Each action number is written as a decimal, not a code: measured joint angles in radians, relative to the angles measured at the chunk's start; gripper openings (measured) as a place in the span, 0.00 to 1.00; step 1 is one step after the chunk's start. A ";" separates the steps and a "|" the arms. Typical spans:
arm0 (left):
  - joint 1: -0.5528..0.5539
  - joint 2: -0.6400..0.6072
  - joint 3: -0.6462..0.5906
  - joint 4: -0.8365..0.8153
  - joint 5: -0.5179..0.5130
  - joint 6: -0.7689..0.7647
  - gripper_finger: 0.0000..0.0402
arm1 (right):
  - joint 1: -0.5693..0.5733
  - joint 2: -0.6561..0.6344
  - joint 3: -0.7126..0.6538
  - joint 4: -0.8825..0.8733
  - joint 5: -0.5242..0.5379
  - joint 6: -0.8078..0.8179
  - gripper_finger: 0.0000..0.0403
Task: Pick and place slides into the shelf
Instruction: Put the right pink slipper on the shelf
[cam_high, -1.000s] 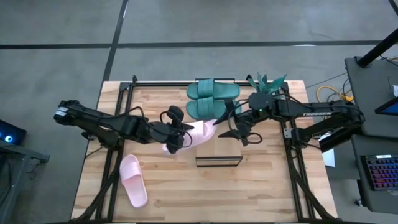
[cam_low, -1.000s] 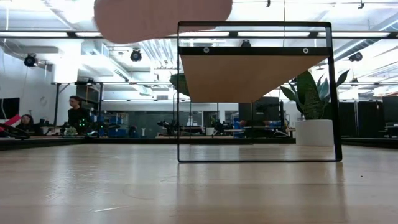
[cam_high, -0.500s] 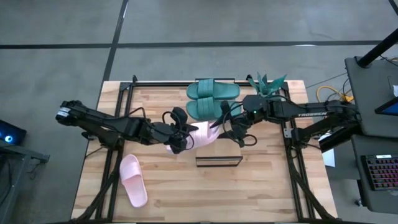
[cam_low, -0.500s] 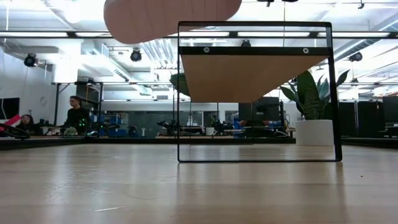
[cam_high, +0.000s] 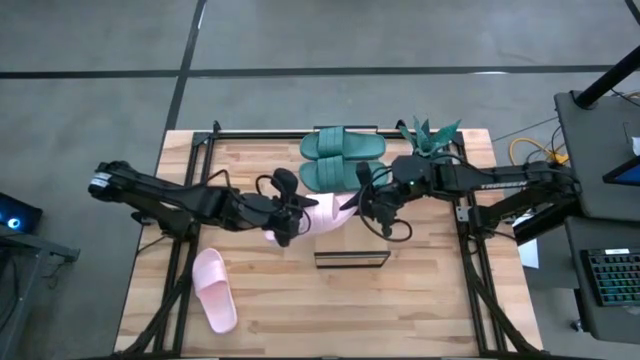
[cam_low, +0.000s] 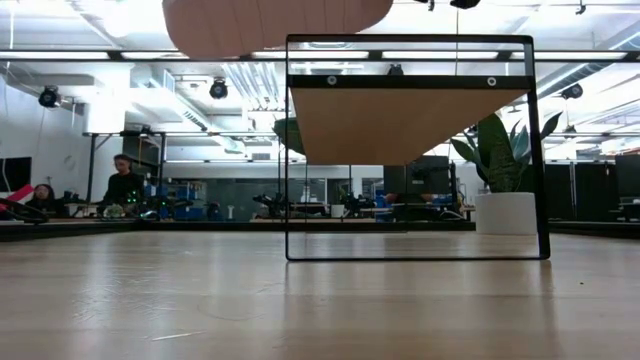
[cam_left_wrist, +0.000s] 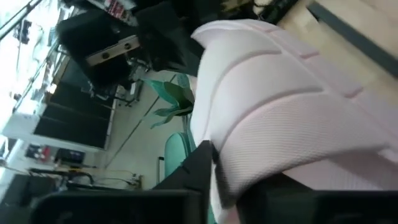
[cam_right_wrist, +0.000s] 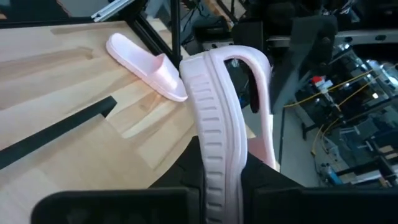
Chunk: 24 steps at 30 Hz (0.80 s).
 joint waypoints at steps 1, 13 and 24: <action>0.000 -0.008 0.000 -0.001 0.001 -0.020 0.13 | 0.006 -0.003 0.000 0.000 0.004 -0.004 0.06; -0.023 -0.160 0.000 -0.125 0.086 -0.295 0.55 | 0.188 -0.106 -0.044 -0.157 0.261 -0.090 0.06; -0.029 -0.243 -0.028 -0.128 0.152 -0.389 0.60 | 0.277 -0.286 -0.254 -0.122 0.351 -0.134 0.06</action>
